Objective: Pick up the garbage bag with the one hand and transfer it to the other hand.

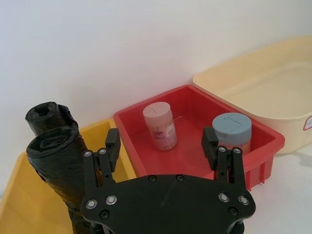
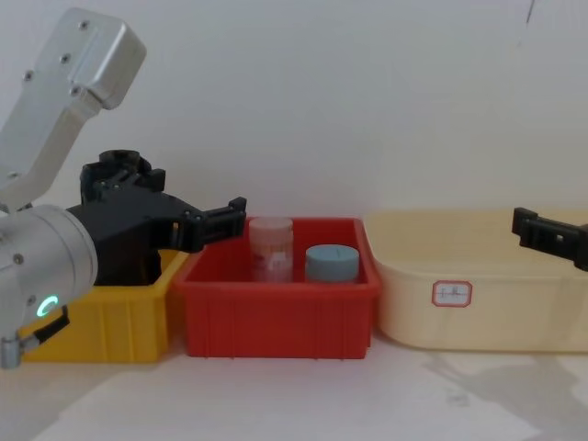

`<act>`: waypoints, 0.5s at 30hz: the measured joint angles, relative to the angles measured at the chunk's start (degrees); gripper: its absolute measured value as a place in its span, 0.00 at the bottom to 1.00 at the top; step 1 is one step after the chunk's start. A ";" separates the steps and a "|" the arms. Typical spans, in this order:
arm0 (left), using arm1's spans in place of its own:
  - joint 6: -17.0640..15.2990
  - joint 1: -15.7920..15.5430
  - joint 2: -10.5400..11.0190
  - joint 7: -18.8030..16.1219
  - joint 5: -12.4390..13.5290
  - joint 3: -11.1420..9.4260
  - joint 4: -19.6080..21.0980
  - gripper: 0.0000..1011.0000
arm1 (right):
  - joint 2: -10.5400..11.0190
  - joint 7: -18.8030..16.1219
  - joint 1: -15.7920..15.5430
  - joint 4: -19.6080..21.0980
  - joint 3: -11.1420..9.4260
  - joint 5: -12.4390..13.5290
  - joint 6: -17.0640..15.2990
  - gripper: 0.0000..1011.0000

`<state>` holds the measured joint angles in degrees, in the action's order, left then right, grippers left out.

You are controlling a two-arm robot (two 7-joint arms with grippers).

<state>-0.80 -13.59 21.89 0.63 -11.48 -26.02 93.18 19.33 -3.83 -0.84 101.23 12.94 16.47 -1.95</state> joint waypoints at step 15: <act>-0.79 0.91 0.39 0.00 -0.42 0.78 0.96 0.99 | 0.00 0.00 0.00 0.00 0.00 0.00 0.00 0.99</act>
<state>-1.59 -12.68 22.28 0.63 -11.90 -25.24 94.13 19.33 -3.83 -0.84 101.23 12.94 16.47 -1.95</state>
